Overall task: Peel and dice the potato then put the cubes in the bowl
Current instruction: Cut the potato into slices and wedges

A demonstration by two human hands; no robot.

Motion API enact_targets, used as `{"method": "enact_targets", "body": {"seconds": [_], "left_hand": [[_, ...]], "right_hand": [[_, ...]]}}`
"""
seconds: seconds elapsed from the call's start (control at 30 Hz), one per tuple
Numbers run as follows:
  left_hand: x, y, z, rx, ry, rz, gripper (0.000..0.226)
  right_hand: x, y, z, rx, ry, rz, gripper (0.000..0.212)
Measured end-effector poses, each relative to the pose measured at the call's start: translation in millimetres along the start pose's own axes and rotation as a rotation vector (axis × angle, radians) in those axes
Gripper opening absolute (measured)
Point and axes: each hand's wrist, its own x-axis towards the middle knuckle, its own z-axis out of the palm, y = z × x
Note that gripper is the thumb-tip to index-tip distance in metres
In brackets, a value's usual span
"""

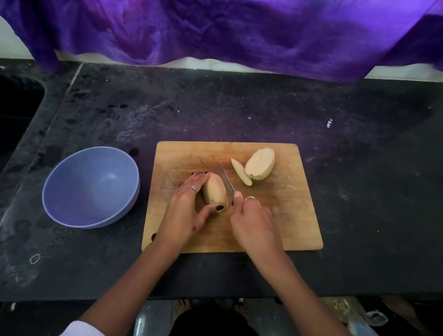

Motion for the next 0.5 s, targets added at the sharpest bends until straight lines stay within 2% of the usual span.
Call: {"method": "enact_targets", "body": {"seconds": [0.27,0.5], "left_hand": [[0,-6,4,-0.045,0.037,0.025,0.067],[4,-12,5,0.006,0.038,0.058,0.067]], "right_hand": [[9,-15,1,0.025,-0.068,0.079,0.048],[18,-25,-7,-0.134,-0.163,0.09,0.041]]}}
